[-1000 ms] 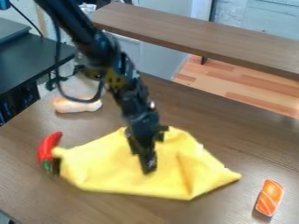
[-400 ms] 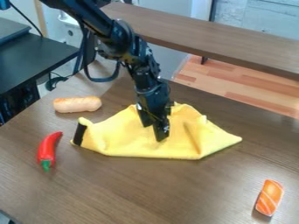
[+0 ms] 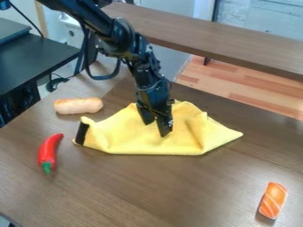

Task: Fold cloth from the bottom right to the top left

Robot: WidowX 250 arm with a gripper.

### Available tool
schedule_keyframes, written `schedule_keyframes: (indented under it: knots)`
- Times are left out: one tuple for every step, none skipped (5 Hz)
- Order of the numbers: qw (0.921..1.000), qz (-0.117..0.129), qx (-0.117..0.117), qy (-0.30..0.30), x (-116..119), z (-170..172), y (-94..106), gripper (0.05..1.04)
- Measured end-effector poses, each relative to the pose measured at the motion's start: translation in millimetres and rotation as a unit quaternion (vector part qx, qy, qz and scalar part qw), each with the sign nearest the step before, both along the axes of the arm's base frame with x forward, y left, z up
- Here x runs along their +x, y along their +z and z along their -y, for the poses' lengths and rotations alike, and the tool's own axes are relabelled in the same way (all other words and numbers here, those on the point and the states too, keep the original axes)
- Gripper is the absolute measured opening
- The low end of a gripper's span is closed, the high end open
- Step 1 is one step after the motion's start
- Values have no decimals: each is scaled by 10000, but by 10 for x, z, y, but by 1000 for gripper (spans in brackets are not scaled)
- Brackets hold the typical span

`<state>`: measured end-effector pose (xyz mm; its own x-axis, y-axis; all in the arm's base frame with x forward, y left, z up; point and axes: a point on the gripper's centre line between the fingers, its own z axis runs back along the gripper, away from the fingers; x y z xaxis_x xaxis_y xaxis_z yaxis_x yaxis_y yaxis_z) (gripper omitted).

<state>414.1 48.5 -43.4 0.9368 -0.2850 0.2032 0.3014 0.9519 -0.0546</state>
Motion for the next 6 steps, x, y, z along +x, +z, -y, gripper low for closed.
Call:
schedule_keyframes:
  knots:
    - [9993, -51, -207, 303, -18, -91, 2, 1001]
    - [9986, 8, -263, 449, -63, -215, 27, 1000]
    - [9985, 81, -207, 497, -223, -291, 82, 1000]
    - [9970, 477, -232, 558, -316, -342, 365, 999]
    - [9923, 1124, -315, 419, -323, -337, 843, 999]
    - [9884, 1461, -329, 253, -392, -351, 1120, 999]
